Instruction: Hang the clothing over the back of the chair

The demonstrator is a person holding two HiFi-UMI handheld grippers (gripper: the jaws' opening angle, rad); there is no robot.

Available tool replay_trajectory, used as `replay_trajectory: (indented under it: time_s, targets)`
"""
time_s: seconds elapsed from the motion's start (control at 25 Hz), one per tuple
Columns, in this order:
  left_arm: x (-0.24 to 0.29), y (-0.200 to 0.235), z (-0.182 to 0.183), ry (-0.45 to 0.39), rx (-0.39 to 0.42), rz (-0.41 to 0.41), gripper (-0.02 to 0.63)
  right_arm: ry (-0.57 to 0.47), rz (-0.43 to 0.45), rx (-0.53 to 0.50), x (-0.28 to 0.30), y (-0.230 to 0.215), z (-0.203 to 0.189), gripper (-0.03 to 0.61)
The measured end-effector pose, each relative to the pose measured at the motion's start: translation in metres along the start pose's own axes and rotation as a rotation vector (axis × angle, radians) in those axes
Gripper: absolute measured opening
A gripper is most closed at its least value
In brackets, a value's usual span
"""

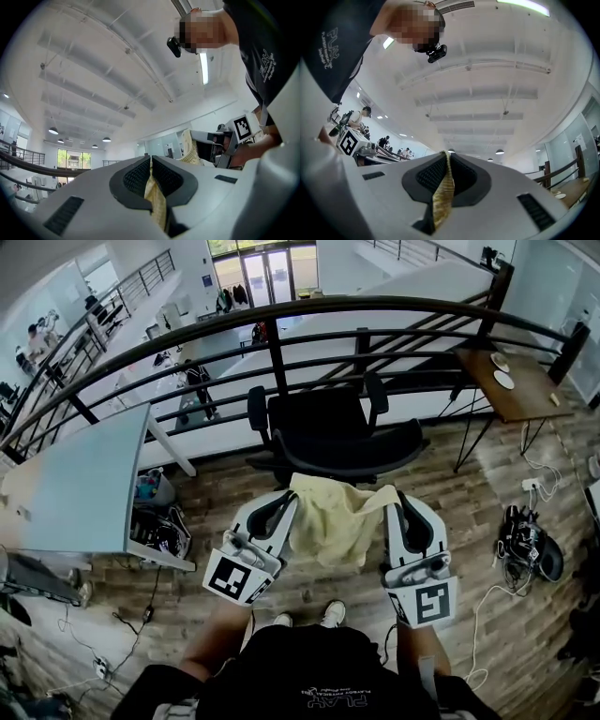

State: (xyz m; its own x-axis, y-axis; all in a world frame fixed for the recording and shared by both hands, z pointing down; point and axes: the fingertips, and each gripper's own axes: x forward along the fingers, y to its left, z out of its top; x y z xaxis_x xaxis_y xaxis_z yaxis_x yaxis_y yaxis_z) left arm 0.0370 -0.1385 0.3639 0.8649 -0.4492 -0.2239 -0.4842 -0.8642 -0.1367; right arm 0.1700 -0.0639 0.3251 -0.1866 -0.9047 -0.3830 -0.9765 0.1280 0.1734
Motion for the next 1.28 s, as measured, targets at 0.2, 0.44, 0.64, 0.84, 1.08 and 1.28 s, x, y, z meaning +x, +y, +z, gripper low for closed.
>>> replay_trajectory:
  time_s: [0.2, 0.44, 0.64, 0.84, 1.08, 1.28]
  targets:
    - [0.015, 0.003, 0.021, -0.028, 0.039, 0.019, 0.026, -0.057, 0.041, -0.054, 0.013, -0.016, 0.021, 0.038]
    - [0.029, 0.012, 0.034, -0.047, 0.069, 0.045, 0.026, -0.104, 0.058, -0.081, 0.034, -0.035, 0.041, 0.038]
    - [0.045, 0.026, 0.043, -0.039, 0.084, 0.058, 0.026, -0.110, 0.079, -0.107, 0.055, -0.044, 0.047, 0.038]
    - [0.061, 0.045, 0.045, -0.055, 0.092, 0.061, 0.026, -0.089, 0.090, -0.119, 0.075, -0.051, 0.037, 0.038]
    - [0.078, 0.073, 0.047, -0.068, 0.094, 0.061, 0.026, -0.083, 0.108, -0.163, 0.107, -0.062, 0.039, 0.038]
    - [0.094, 0.101, 0.043, -0.071, 0.102, 0.044, 0.026, -0.083, 0.112, -0.193, 0.143, -0.067, 0.034, 0.038]
